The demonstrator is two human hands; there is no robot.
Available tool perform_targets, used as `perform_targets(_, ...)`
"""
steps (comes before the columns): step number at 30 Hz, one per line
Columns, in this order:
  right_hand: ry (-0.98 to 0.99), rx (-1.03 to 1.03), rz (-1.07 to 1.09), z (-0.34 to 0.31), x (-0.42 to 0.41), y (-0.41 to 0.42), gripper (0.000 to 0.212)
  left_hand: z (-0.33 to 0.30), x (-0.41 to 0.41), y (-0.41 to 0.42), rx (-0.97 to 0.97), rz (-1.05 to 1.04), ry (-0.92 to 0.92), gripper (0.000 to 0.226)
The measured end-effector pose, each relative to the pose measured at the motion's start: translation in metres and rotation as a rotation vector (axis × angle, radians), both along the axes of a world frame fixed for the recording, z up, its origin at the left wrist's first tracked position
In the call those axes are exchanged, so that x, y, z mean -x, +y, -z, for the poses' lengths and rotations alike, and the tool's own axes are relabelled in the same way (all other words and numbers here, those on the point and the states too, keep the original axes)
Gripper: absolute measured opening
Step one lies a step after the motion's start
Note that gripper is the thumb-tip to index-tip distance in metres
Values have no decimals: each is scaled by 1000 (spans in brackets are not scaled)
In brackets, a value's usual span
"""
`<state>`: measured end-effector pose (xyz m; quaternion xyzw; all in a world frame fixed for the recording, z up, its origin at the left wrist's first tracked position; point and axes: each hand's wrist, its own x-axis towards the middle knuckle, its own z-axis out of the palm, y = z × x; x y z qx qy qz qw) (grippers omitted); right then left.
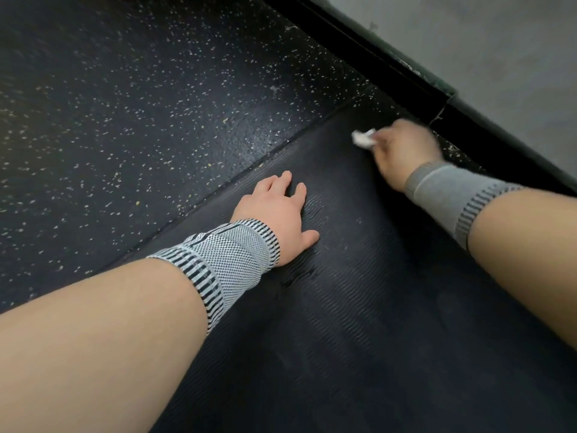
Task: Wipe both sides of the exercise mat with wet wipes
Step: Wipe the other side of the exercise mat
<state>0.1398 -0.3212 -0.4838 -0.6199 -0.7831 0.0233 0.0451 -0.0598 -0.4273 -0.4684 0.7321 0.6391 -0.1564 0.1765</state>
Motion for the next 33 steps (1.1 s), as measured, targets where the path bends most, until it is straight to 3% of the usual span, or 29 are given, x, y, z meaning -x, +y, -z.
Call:
perform_targets(2,-33,40,264,-3,-8,19,31,1,1,0,-6,4,6,87)
perform_targets(3,-32,52,297,-3,-3,22,31,1,1,0,-7,4,5,87)
perform_targets(8,29,84,-250,1,54,-11,31,1,0,-1,-20,-4,-5,88)
perform_targets(10,-11,74,-325,-1,56,-5,32,1,0,-1,-24,-5,-10,88)
perform_targets(11,-30,47,-265,0,52,5,33,1,0,-1,-21,-3,-11,88)
perform_targets(14,1,58,189,-2,29,42,36,2,1,-1,-9,3,-2,87)
perform_targets(16,-34,62,265,-2,37,46,34,2,1,0,-12,3,-7,87)
perform_targets(20,-1,59,-173,1,73,17,32,3,0,-2,-25,-6,-19,87)
perform_targets(22,-2,51,-266,-1,69,16,33,2,0,-2,-30,-8,-27,87)
perform_targets(24,-61,6,-110,-3,50,33,34,3,1,-2,-32,-3,-34,87)
perform_targets(26,-17,20,164,-4,29,51,33,5,2,-2,-37,4,-31,87)
perform_targets(28,12,48,292,-2,30,51,36,7,2,-2,-38,5,-37,87)
perform_targets(33,55,21,-286,6,53,18,33,8,1,-3,-39,-12,-48,87)
